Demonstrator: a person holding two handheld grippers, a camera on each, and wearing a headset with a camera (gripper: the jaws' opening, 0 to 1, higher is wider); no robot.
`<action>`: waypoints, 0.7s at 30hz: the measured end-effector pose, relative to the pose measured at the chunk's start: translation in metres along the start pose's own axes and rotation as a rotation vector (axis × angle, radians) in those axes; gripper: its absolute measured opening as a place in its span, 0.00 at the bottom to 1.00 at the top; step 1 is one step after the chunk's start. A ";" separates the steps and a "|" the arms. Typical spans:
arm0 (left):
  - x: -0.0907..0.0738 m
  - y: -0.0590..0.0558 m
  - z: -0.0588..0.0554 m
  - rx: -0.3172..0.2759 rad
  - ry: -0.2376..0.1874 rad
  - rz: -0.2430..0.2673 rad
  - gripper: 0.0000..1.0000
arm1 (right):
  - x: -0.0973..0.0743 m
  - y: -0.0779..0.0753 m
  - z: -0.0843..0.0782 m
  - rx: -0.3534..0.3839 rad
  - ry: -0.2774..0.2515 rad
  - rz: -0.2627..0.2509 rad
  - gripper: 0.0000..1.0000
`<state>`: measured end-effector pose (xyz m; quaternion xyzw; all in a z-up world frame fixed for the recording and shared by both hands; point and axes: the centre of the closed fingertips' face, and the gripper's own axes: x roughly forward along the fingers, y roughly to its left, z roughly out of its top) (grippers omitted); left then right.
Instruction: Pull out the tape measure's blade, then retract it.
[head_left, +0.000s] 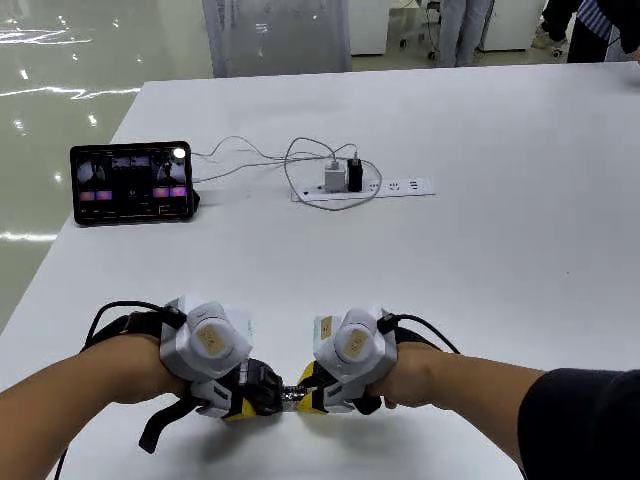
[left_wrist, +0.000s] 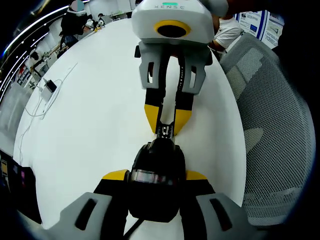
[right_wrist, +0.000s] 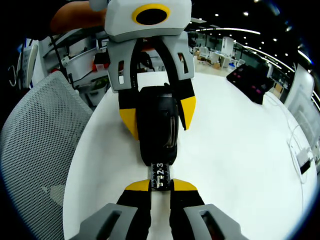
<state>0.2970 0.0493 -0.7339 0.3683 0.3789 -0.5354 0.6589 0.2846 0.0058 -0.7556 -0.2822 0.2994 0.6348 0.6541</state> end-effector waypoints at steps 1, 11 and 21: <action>0.000 0.000 0.000 -0.001 0.000 0.000 0.35 | -0.001 0.000 -0.001 0.002 0.001 0.001 0.09; 0.000 0.001 0.000 -0.008 -0.004 0.003 0.35 | -0.007 -0.001 -0.007 0.004 0.013 0.002 0.10; 0.001 0.001 0.001 -0.012 -0.006 0.004 0.35 | -0.012 -0.002 -0.015 0.005 0.030 0.002 0.09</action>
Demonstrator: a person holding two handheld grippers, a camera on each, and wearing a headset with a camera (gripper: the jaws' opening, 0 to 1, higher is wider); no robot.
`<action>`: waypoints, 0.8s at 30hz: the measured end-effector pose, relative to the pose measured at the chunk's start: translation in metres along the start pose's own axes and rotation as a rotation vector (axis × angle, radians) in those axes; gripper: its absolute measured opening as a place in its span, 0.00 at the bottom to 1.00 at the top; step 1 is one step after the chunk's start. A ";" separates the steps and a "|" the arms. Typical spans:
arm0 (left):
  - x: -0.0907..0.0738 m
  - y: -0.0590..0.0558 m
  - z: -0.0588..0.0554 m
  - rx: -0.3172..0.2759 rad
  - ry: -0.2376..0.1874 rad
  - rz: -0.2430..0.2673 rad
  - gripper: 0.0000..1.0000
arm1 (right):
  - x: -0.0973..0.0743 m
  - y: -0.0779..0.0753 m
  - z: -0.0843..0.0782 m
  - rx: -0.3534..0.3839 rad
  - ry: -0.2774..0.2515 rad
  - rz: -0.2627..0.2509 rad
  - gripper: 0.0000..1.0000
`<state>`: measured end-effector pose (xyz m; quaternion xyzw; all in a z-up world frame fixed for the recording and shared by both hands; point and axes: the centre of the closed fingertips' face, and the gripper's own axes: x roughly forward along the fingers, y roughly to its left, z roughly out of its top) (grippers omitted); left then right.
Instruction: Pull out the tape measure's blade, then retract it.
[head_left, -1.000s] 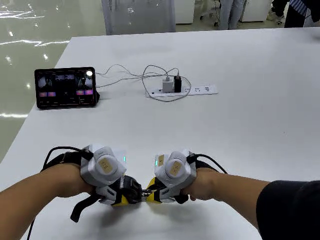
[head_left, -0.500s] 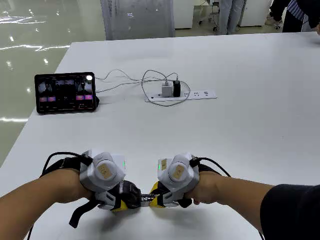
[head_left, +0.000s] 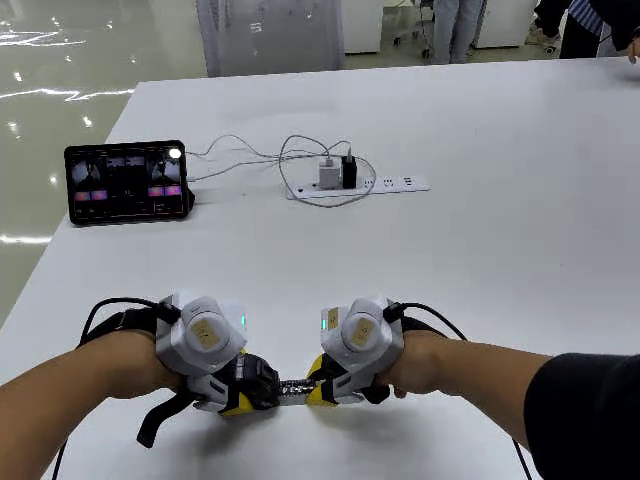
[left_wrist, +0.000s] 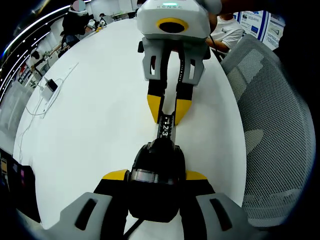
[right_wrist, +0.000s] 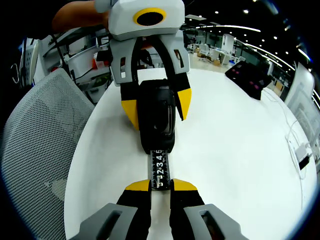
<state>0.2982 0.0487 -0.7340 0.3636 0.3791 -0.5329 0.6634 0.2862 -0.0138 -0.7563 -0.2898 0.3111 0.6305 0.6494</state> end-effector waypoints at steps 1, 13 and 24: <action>0.000 0.000 0.000 -0.002 0.000 0.001 0.35 | 0.000 0.000 -0.001 -0.002 0.002 0.000 0.09; 0.000 0.000 0.000 -0.004 -0.003 0.005 0.35 | -0.008 -0.002 -0.013 0.003 0.021 0.000 0.10; 0.001 0.000 0.000 -0.005 -0.003 0.006 0.35 | -0.014 -0.001 -0.019 0.012 0.027 -0.003 0.10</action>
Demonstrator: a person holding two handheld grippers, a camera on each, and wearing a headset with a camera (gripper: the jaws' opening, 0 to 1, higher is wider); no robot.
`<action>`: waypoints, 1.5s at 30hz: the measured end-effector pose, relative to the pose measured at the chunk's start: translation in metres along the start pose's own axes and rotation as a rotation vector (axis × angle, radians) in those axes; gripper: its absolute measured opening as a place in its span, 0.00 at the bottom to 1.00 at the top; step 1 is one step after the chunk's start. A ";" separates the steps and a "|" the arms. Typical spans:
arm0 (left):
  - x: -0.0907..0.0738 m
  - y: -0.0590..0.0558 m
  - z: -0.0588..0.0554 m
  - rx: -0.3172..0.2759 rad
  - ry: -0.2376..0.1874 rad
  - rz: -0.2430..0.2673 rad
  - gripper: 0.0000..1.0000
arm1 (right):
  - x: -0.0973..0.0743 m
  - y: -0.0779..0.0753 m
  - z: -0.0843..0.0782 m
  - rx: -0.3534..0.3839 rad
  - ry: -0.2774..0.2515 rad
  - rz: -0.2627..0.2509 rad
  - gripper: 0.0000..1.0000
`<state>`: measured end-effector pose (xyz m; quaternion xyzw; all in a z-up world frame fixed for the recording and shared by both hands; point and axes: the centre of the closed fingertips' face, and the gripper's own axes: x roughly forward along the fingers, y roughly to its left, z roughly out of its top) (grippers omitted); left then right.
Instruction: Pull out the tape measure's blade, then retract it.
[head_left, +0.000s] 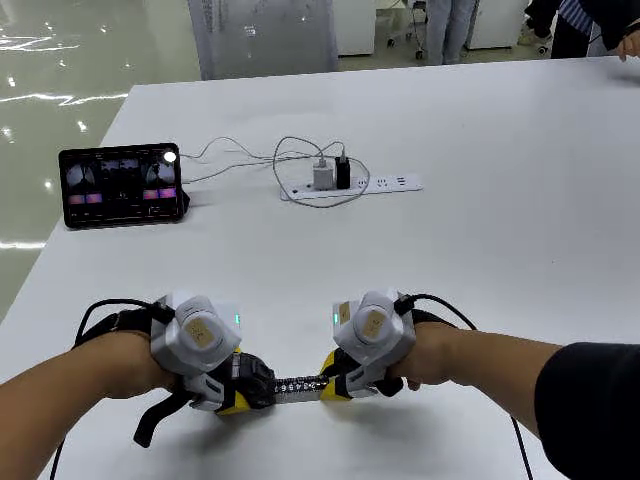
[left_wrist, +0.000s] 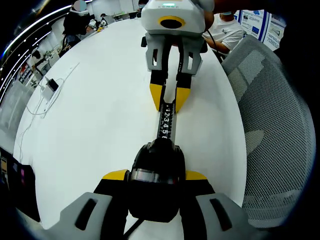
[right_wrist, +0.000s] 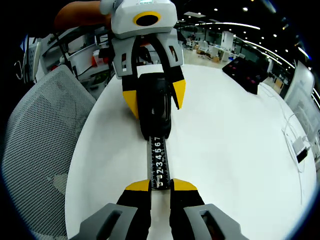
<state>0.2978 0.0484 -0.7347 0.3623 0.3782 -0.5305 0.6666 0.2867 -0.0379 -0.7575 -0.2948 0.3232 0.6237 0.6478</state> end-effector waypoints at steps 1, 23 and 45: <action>0.000 0.000 0.000 0.000 0.000 0.000 0.35 | 0.000 0.000 -0.001 0.001 0.000 0.000 0.10; -0.001 0.000 0.000 -0.002 -0.002 0.005 0.35 | -0.012 -0.001 -0.015 0.003 0.018 -0.003 0.09; 0.000 0.000 0.001 -0.002 -0.004 0.005 0.35 | -0.025 -0.002 -0.033 0.010 0.032 -0.011 0.09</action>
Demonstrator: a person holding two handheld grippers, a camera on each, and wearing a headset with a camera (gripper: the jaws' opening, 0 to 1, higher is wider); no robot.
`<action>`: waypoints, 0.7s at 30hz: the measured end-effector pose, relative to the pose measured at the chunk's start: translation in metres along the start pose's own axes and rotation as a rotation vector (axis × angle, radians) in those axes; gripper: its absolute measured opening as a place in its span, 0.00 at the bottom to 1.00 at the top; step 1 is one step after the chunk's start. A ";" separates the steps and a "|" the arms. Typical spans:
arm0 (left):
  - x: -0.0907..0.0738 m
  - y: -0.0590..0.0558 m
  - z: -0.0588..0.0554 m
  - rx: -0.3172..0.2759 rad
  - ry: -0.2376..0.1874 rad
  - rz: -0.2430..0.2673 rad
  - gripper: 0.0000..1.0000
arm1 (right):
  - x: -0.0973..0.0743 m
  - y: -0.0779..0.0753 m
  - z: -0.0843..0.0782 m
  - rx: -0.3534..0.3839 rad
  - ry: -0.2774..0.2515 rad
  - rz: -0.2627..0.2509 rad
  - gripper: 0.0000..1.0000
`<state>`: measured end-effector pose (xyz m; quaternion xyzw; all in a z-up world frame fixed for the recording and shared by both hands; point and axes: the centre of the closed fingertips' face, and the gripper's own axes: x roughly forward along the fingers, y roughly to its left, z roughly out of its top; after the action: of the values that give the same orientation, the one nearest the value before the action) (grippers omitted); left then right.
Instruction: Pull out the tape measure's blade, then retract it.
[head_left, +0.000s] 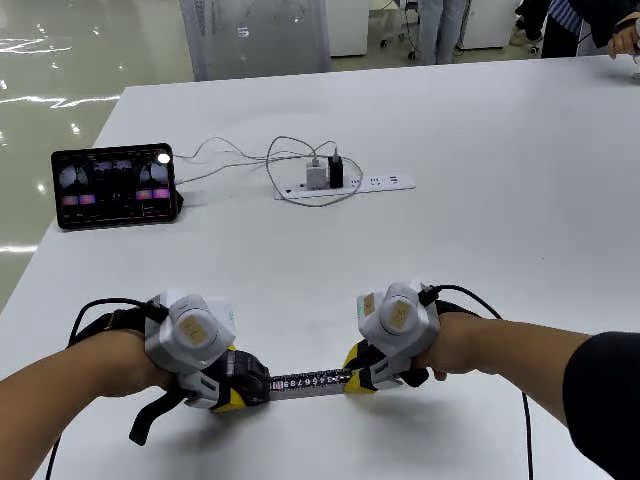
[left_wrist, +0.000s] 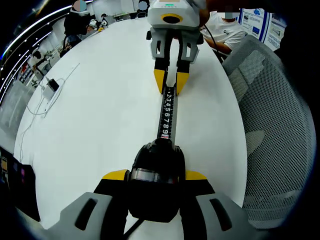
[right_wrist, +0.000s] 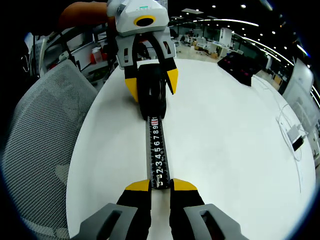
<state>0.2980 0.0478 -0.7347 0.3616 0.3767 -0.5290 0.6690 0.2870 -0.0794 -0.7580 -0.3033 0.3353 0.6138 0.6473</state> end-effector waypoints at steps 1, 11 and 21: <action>0.000 0.000 0.000 0.000 0.000 0.000 0.35 | -0.001 0.000 -0.001 0.001 0.001 0.000 0.09; 0.000 0.000 0.000 0.002 0.001 0.002 0.35 | -0.008 0.000 -0.009 0.008 0.009 -0.003 0.09; 0.000 0.000 0.000 0.001 0.001 0.004 0.35 | -0.013 0.000 -0.014 0.017 0.012 0.000 0.09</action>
<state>0.2978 0.0479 -0.7344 0.3627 0.3759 -0.5275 0.6699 0.2863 -0.0981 -0.7554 -0.3015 0.3442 0.6091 0.6478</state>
